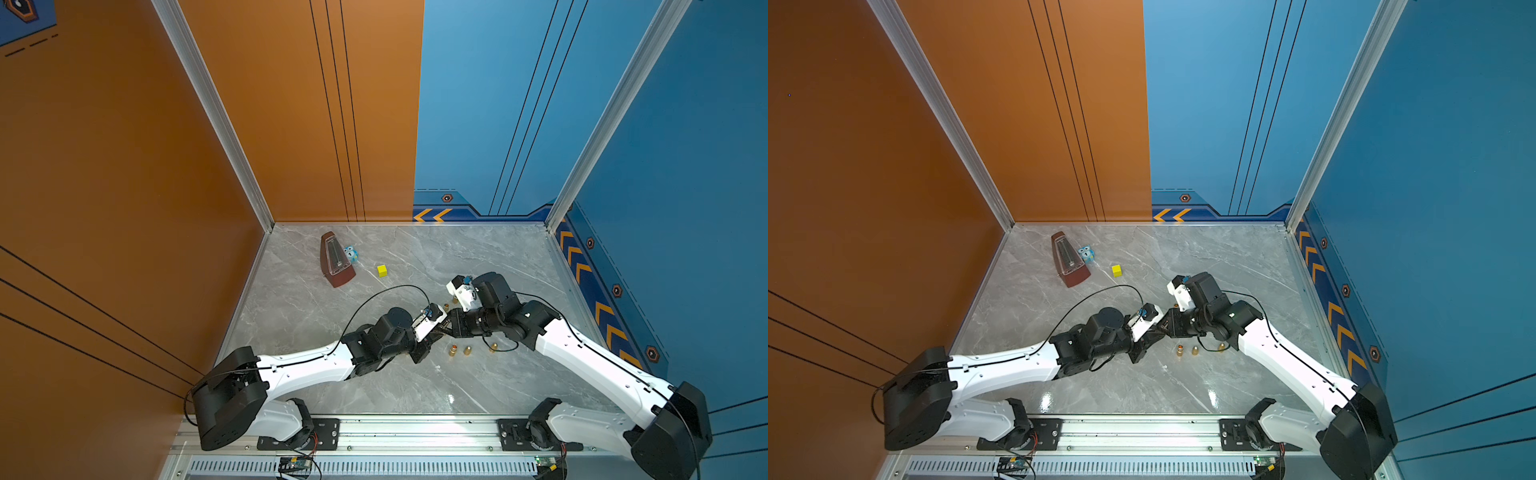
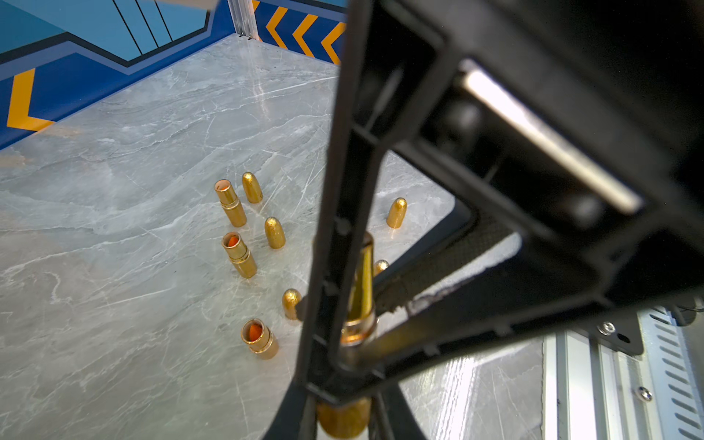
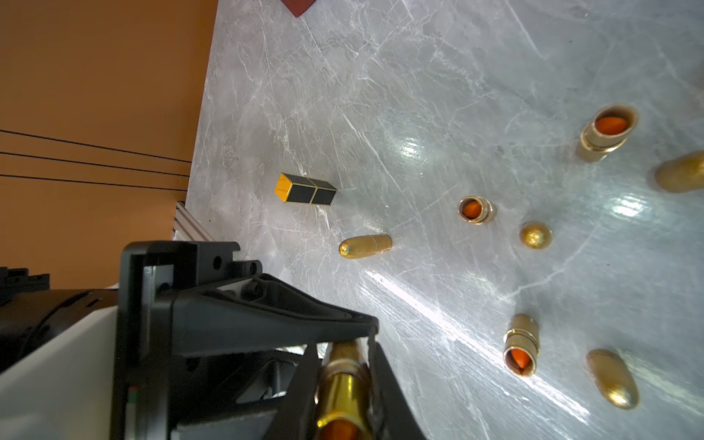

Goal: Open the lipstick cap
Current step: Place the lipstick at the center of the board.

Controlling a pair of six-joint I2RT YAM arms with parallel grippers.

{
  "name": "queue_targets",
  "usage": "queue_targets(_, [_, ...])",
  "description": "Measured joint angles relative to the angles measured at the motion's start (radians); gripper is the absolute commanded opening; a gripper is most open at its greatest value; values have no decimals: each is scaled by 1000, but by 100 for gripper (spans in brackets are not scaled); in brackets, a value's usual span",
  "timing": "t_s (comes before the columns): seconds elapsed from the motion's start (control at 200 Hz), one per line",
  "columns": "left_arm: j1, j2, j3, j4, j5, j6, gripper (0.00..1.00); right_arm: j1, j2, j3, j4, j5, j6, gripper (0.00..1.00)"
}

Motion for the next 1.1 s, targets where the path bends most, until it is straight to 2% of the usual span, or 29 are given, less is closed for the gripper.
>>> queue_targets(0.095, [0, 0, 0, 0, 0, 0, 0, 5, -3, 0, -1, 15, -3, 17])
queue_targets(0.115, [0, 0, 0, 0, 0, 0, 3, 6, -5, 0, -1, 18, -3, 17])
queue_targets(0.26, [-5, 0, 2, 8, 0, 4, 37, 16, -24, 2, -16, 58, -8, 17])
queue_targets(0.565, [-6, -9, 2, 8, -27, 0, 75, 2, -69, 13, -175, 293, -14, 17])
queue_targets(0.681, [-6, -26, -6, 7, -32, -11, 85, 0, -96, 13, -229, 374, -14, 17])
queue_targets(0.696, [-6, -27, -7, 7, -34, -11, 90, 0, -100, 13, -237, 383, -14, 18])
queue_targets(0.746, [-6, -31, -8, 3, -35, -15, 96, -4, -113, 11, -258, 416, -13, 18])
queue_targets(0.796, [-6, -31, -8, -5, -41, -20, 100, -6, -127, 6, -280, 450, -13, 18])
queue_targets(1.101, [-27, -26, -8, -49, -61, -48, 99, -24, -203, -90, -360, 563, 22, 18])
